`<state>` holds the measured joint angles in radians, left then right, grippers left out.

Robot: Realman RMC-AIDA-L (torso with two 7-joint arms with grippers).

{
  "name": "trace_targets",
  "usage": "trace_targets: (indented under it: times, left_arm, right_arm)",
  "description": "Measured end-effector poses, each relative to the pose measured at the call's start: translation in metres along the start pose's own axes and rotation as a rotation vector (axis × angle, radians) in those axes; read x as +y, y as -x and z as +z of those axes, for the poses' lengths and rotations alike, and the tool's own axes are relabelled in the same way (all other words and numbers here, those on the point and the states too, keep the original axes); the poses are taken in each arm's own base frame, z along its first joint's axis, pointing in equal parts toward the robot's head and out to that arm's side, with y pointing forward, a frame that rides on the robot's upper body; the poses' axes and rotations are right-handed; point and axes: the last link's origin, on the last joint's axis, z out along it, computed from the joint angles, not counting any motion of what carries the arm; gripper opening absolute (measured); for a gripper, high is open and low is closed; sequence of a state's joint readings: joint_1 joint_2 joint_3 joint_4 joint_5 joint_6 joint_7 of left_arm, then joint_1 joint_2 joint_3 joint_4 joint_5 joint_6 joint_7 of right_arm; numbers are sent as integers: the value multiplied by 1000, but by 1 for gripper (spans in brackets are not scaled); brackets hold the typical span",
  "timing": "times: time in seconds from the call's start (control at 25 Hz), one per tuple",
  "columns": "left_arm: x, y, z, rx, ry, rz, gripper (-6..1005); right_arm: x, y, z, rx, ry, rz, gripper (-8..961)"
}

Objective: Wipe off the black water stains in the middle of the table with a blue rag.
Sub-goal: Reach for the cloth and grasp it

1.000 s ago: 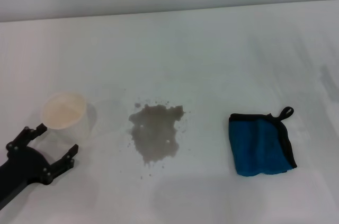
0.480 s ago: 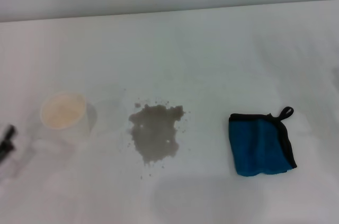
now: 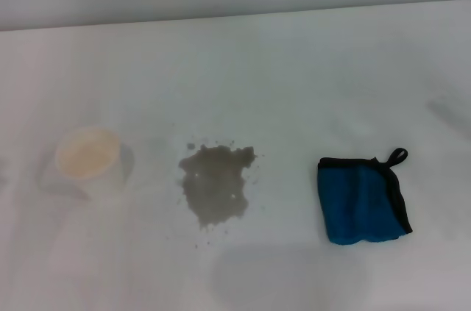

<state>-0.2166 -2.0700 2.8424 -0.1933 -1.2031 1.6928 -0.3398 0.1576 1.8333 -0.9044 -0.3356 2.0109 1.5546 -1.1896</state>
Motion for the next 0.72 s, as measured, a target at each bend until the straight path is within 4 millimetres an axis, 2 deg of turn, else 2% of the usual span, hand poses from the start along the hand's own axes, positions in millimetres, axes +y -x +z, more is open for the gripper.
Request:
trace_targets:
  times: [0.12,0.32,0.56,0.72]
  left_arm:
    - [-3,-1,10,8,1,11,894]
    - [-5,-4,23,20,10,25,894]
    - [-4,-5,34,34,12,23,894]
    - [-4,-5,35,34,6,18,895]
  right_arm:
    - [19,-1,17,231,36,9,749]
    - [47,-4,45,516,9,-44,748]
    - [72,-12,84,820,-212,-243,749]
    - [81,-11,101,878,-364,-343,749]
